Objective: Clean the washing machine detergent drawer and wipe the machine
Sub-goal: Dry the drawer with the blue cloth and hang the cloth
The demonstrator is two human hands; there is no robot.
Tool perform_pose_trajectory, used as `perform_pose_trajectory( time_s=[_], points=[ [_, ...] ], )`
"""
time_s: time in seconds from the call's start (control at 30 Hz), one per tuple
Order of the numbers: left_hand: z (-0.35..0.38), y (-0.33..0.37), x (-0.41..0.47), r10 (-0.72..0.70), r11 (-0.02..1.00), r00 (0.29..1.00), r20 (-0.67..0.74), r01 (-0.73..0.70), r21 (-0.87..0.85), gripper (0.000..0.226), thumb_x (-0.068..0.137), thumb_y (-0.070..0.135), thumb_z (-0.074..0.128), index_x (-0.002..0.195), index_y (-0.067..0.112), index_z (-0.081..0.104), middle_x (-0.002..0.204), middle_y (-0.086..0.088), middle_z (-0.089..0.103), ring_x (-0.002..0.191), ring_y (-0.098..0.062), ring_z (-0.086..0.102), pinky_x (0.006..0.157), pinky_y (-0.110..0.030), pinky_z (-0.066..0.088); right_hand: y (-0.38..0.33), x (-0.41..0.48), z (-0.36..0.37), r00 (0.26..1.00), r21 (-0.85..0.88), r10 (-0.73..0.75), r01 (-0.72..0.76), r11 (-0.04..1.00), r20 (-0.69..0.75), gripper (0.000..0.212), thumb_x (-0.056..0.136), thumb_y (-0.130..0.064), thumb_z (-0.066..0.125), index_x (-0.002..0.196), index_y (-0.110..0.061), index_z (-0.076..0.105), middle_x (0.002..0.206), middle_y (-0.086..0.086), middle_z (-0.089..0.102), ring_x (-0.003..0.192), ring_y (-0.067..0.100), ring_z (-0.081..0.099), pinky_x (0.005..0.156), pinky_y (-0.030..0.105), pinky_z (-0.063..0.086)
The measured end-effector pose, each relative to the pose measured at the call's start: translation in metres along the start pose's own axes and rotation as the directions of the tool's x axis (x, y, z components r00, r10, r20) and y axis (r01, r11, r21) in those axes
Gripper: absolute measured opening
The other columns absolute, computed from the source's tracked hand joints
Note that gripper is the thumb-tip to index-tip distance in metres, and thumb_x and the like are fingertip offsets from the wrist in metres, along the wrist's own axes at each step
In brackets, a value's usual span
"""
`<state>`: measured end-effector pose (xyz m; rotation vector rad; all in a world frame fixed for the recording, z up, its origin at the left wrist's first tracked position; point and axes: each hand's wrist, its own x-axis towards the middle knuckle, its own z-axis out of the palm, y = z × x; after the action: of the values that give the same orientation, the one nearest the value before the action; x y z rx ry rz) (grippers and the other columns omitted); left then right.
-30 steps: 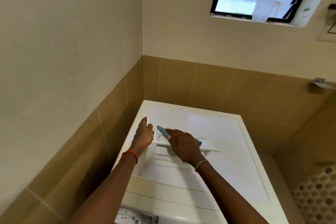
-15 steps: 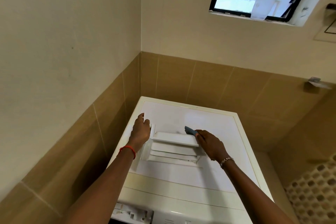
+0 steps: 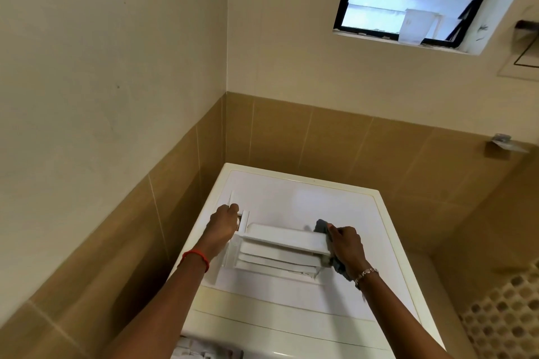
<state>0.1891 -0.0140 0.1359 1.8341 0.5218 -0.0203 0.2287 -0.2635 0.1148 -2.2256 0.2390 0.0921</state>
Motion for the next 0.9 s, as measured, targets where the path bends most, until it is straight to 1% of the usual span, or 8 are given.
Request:
perform_pose_trajectory(
  time_s=[0.1, 0.17, 0.33, 0.4, 0.57, 0.67, 0.83, 0.9],
  points=[
    [-0.004, -0.012, -0.004, 0.125, 0.979, 0.991, 0.055, -0.114, -0.172, 0.041, 0.101, 0.032, 0.030, 0.138, 0.016, 0.039, 0.131, -0.005, 0.049, 0.122, -0.025, 0.048, 0.103, -0.039, 0.037, 0.002, -0.004, 0.001, 0.997, 0.149, -0.032, 0.042, 0.988, -0.069, 0.040, 0.097, -0.025, 0.044, 0.061, -0.006, 0.044, 0.057, 0.007, 0.044, 0.051, 0.018, 0.036, 0.053, 0.027, 0.029],
    [-0.005, -0.022, -0.008, 0.194, 0.958, 0.979, 0.068, -0.174, -0.230, 0.046, 0.101, 0.030, 0.033, 0.146, 0.025, 0.026, 0.143, 0.000, 0.041, 0.132, -0.023, 0.039, 0.110, -0.043, 0.031, 0.004, -0.008, 0.004, 0.993, 0.237, -0.045, 0.070, 0.969, -0.108, 0.039, 0.098, -0.024, 0.043, 0.064, -0.005, 0.045, 0.060, 0.009, 0.044, 0.054, 0.018, 0.034, 0.053, 0.028, 0.027],
    [-0.012, -0.036, -0.017, 0.224, 0.910, 0.967, 0.118, -0.165, -0.381, 0.053, 0.093, -0.001, 0.044, 0.132, 0.033, 0.033, 0.136, -0.003, 0.046, 0.126, -0.026, 0.045, 0.109, -0.049, 0.035, 0.020, -0.026, 0.014, 0.992, 0.436, 0.044, 0.011, 0.900, -0.116, 0.042, 0.098, -0.022, 0.042, 0.068, 0.006, 0.051, 0.062, 0.014, 0.041, 0.062, 0.019, 0.035, 0.059, 0.032, 0.034],
    [-0.015, -0.046, -0.021, 0.230, 0.905, 0.962, 0.150, -0.154, -0.396, 0.061, 0.084, -0.007, 0.052, 0.124, 0.036, 0.036, 0.134, -0.002, 0.047, 0.125, -0.027, 0.045, 0.106, -0.049, 0.039, 0.028, -0.031, 0.019, 0.990, 0.509, 0.096, -0.030, 0.860, -0.104, 0.042, 0.098, -0.021, 0.044, 0.090, 0.018, 0.055, 0.071, 0.031, 0.042, 0.070, 0.022, 0.039, 0.067, 0.039, 0.041],
    [-0.009, -0.080, -0.039, 0.252, 0.888, 0.954, 0.163, -0.161, -0.431, 0.079, 0.076, -0.016, 0.058, 0.130, 0.034, 0.030, 0.138, 0.004, 0.039, 0.129, -0.020, 0.039, 0.087, -0.024, 0.051, 0.043, -0.039, 0.027, 0.978, 0.610, 0.206, -0.137, 0.780, -0.044, 0.029, 0.097, -0.029, 0.046, 0.080, -0.010, 0.061, 0.082, 0.015, 0.055, 0.076, 0.028, 0.047, 0.064, 0.034, 0.041],
    [-0.005, -0.090, -0.047, 0.281, 0.879, 0.945, 0.167, -0.184, -0.439, 0.079, 0.071, -0.008, 0.062, 0.130, 0.032, 0.028, 0.134, 0.011, 0.039, 0.127, -0.014, 0.037, 0.079, -0.016, 0.053, 0.041, -0.039, 0.028, 0.974, 0.659, 0.217, -0.126, 0.742, -0.058, 0.031, 0.097, -0.029, 0.046, 0.083, -0.005, 0.060, 0.079, 0.010, 0.053, 0.075, 0.026, 0.045, 0.061, 0.028, 0.038],
    [-0.005, -0.091, -0.052, 0.283, 0.885, 0.944, 0.172, -0.188, -0.426, 0.079, 0.074, -0.015, 0.059, 0.128, 0.034, 0.029, 0.131, 0.014, 0.039, 0.122, -0.011, 0.041, 0.075, -0.016, 0.053, 0.005, -0.050, 0.038, 0.974, 0.496, -0.093, 0.185, 0.848, -0.205, 0.028, 0.099, -0.022, 0.041, 0.078, -0.011, 0.057, 0.067, 0.001, 0.050, 0.067, 0.020, 0.042, 0.054, 0.022, 0.033],
    [-0.008, -0.087, -0.051, 0.252, 0.896, 0.943, 0.217, -0.143, -0.421, 0.080, 0.068, -0.006, 0.062, 0.127, 0.037, 0.029, 0.126, 0.020, 0.042, 0.115, -0.005, 0.046, 0.075, -0.019, 0.052, -0.010, -0.056, 0.049, 0.955, 0.427, -0.245, 0.294, 0.855, -0.167, 0.022, 0.098, -0.022, 0.041, 0.094, -0.016, 0.061, 0.069, -0.001, 0.053, 0.061, 0.014, 0.042, 0.051, 0.012, 0.034]
  ],
)
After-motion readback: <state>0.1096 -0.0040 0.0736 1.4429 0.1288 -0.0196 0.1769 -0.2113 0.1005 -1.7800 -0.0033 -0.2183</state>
